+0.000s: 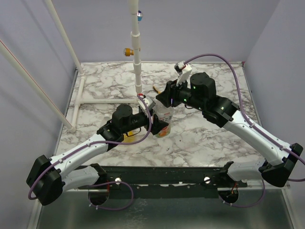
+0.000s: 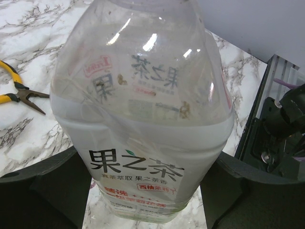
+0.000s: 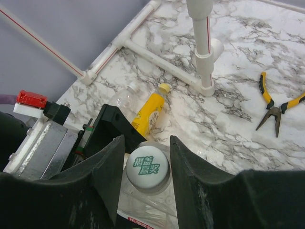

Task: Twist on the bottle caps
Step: Screw the bottle cap onto the plastic bottle.

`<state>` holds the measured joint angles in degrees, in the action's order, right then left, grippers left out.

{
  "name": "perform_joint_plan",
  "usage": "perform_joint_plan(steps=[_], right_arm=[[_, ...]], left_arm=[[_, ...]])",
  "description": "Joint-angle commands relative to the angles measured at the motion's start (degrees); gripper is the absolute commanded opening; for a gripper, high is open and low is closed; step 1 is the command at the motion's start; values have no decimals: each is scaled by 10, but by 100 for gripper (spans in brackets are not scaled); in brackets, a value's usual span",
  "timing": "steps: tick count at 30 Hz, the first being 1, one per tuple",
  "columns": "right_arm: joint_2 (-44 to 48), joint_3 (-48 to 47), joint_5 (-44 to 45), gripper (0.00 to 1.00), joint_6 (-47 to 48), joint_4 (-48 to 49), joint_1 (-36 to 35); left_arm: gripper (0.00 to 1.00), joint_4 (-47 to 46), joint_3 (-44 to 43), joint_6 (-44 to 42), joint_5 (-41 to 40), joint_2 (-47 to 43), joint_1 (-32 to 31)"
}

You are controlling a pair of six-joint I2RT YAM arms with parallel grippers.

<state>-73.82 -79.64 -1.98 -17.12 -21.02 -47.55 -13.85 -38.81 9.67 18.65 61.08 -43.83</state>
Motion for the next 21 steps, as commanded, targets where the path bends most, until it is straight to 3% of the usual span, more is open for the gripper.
perform_joint_plan(steps=[1,9,14,21], right_arm=[[5,11,-8,45,-8,7,2],[-2,15,16,33,-16,0,1],[-33,-5,109,26,-37,-41,1],[-85,-36,236,24,-108,-97,-5]], left_arm=[[0,-4,-16,3,18,4,4],[0,2,-35,13,3,17,6],[0,22,-81,25,-52,48,5],[0,26,-136,33,-169,90,-15]])
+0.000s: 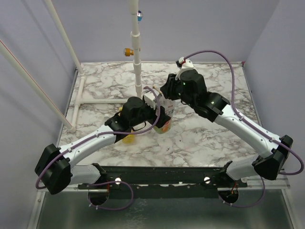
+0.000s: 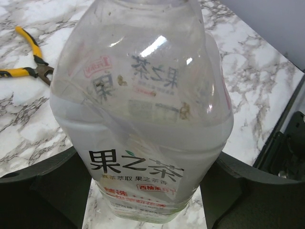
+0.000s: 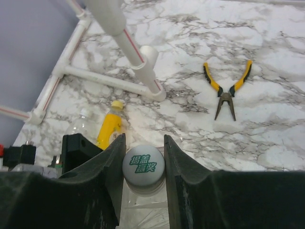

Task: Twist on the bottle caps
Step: Screw the bottle cap onto the plastic bottle.

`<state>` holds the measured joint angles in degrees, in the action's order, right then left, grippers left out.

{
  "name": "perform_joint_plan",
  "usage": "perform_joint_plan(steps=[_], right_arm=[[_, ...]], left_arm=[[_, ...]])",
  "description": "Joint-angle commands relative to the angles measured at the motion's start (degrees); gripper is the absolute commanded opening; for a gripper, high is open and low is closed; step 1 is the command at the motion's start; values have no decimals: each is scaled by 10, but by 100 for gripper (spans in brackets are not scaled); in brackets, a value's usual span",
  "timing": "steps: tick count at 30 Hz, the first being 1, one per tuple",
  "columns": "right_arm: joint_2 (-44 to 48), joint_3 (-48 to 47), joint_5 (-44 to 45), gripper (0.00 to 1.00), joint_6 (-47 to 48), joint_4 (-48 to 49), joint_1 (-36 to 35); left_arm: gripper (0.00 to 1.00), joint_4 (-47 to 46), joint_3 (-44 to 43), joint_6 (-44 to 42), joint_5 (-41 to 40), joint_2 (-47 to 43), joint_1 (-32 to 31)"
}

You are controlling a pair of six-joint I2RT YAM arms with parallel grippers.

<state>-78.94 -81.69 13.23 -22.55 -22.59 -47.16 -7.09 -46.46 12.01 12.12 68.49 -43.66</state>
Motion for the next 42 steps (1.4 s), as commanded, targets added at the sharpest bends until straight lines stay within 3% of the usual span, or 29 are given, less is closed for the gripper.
perform_joint_plan(steps=[1,5,10,13,19,25,37,42], right_arm=[[-43,-20,93,24,-61,-85,-10],[-68,-38,110,24,-77,-86,-12],[-70,-53,117,34,-80,-78,-12],[-68,-66,112,43,-75,-74,-12],[-47,-77,86,72,-68,-67,-12],[-2,-63,38,88,-48,-37,-12],[60,-19,-85,98,17,-14,-11],[77,3,-128,88,20,-8,11]], left_arm=[[0,-44,-67,8,-116,23,-21],[0,-55,-81,9,-155,44,-33],[0,-55,-71,10,-159,45,-35],[0,-48,-62,11,-157,40,-35],[0,-31,-39,15,-134,31,-30],[0,-26,-15,18,-93,13,-25],[0,-19,20,3,-8,-40,-21],[0,-17,32,0,27,-65,-20]])
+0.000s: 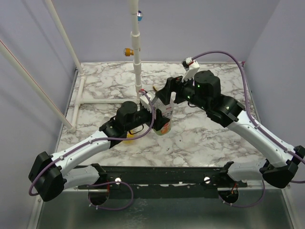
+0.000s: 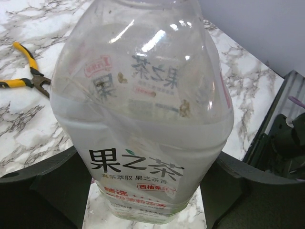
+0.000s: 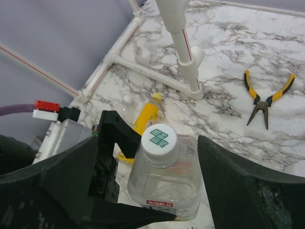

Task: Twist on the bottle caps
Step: Screw the bottle cap onto the plastic bottle.

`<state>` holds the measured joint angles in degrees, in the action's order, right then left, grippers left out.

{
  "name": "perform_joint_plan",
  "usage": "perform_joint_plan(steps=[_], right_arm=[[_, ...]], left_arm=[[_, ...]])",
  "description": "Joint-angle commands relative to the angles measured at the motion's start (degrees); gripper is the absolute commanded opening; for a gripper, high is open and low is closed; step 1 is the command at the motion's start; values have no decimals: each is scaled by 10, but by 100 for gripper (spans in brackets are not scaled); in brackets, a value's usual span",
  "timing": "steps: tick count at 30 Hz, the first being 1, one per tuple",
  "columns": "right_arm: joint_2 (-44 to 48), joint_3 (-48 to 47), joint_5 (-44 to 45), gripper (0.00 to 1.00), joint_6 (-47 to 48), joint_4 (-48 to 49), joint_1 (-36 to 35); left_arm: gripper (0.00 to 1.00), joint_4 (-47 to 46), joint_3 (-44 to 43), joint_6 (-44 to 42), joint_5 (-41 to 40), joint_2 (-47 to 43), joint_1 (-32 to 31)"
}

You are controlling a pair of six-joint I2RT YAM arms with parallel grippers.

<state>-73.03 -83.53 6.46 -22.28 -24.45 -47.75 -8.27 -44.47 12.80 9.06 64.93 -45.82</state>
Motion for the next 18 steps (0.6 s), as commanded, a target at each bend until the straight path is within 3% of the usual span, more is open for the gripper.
perform_joint_plan(steps=[1,7,12,18], right_arm=[[23,27,-81,85,18,16,24],[34,32,-147,79,23,31,41],[32,35,-176,66,22,28,51],[26,33,-185,58,19,19,66]], left_arm=[[0,-4,13,-8,65,-33,1],[0,7,15,-7,83,-41,2],[0,7,16,-4,94,-43,2],[0,10,11,-4,97,-44,2]])
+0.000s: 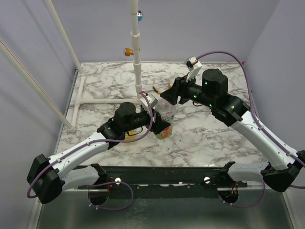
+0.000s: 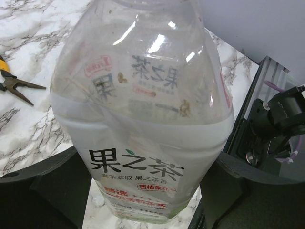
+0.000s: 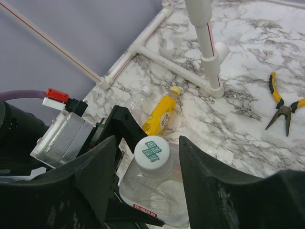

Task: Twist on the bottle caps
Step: Screw the bottle cap onto the plastic bottle.

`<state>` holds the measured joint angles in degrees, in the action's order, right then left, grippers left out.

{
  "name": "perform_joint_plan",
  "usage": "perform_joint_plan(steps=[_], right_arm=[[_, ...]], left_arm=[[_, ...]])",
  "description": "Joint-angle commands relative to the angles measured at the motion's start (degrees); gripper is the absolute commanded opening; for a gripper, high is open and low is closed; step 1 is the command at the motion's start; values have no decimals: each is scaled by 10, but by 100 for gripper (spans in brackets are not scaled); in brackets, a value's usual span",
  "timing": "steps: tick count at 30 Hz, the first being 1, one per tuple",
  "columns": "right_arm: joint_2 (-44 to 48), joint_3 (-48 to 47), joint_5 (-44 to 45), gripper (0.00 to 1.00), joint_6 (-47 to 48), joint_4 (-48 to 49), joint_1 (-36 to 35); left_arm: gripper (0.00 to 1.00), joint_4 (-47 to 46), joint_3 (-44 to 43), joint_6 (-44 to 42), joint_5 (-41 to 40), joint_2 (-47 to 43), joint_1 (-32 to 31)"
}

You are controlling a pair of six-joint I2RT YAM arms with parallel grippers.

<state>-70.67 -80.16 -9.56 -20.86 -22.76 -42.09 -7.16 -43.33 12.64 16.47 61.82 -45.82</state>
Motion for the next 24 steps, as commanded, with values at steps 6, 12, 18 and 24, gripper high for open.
perform_joint_plan(steps=[6,12,18,24], right_arm=[[-2,-3,-23,52,4,0,11],[-3,-1,-21,52,5,-4,12],[-4,4,-19,51,3,-2,12],[-7,6,-18,48,2,-3,12]], left_arm=[[0,-1,-3,-4,23,-7,3],[0,-1,-4,-5,23,-6,2],[0,-1,-6,-6,23,-5,2],[0,-1,-7,-6,24,-5,2]])
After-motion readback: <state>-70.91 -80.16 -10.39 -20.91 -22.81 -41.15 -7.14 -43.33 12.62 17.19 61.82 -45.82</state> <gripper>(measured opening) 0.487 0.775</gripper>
